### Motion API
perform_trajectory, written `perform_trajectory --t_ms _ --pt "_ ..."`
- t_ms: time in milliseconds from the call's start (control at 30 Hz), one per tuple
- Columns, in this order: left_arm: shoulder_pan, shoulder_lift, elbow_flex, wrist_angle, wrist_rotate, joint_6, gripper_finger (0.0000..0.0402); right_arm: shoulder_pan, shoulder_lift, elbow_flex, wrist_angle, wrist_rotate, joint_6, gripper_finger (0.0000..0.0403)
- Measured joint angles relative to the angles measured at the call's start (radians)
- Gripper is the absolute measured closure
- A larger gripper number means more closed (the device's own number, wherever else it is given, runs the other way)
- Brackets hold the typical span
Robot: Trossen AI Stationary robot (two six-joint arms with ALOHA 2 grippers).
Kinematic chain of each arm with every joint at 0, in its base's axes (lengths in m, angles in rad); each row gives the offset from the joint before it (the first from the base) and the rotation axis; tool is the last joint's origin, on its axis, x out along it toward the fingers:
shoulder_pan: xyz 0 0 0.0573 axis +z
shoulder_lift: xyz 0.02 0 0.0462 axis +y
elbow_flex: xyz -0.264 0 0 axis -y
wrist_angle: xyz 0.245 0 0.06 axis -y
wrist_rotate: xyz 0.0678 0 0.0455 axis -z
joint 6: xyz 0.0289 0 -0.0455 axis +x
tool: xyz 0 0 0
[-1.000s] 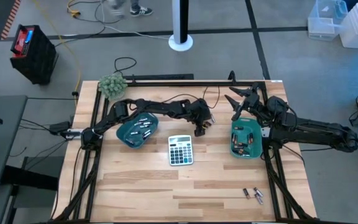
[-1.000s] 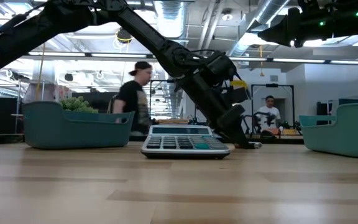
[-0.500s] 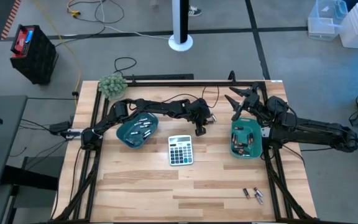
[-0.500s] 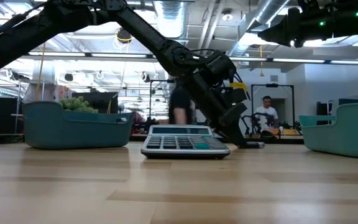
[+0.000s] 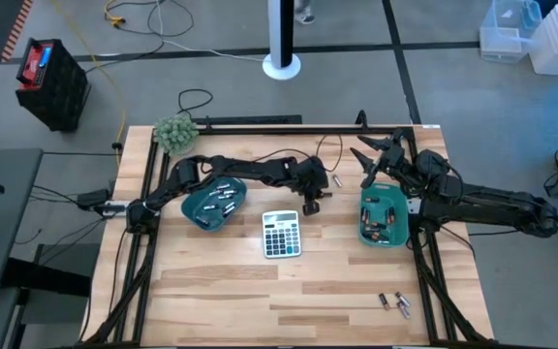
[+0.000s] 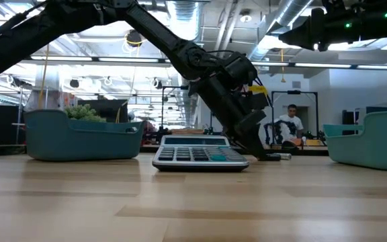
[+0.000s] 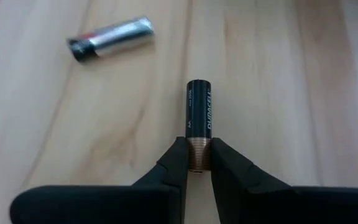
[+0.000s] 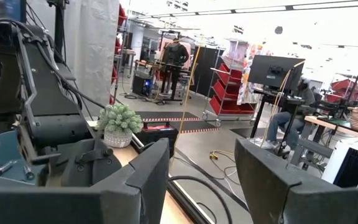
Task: Sort batteries
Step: Put the brown/black battery into the green bin
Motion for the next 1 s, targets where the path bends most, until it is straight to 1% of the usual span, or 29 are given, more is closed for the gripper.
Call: perform_trajectory --t_ms 133,267,367,500,600,700,867,1000 --pt "-0.008 -0.032 -0.004 -0.013 0.004 0.025 0.0362 0.000 0.000 0.000 0.000 0.000 0.000 0.0205" --pt "-0.020 -0.076 -0.003 0.024 0.009 0.065 0.0362 0.000 -0.002 0.000 -0.001 0.000 -0.014 0.0205" --pt "-0.031 -0.089 -0.002 0.097 0.056 0.079 0.0362 0.005 -0.023 0.000 -0.001 0.000 -0.023 0.0205" --pt "-0.049 -0.092 -0.002 0.261 0.151 0.090 0.0362 0.021 -0.085 0.000 0.001 0.000 -0.034 0.0205" --pt "-0.058 -0.070 -0.001 0.364 0.185 0.082 0.0362 0.043 -0.160 0.001 0.011 0.000 -0.034 0.0205" --pt "-0.065 -0.029 0.005 0.464 0.195 0.057 0.0362 0.069 -0.234 0.001 0.023 0.000 -0.034 0.0205" --pt "-0.067 0.055 0.108 0.481 0.233 -0.019 0.0362 0.124 -0.333 0.002 0.045 -0.003 -0.034 0.0205" --pt "-0.073 0.138 0.229 0.469 0.239 -0.051 0.0362 0.170 -0.371 0.002 0.044 -0.006 -0.034 0.0205"
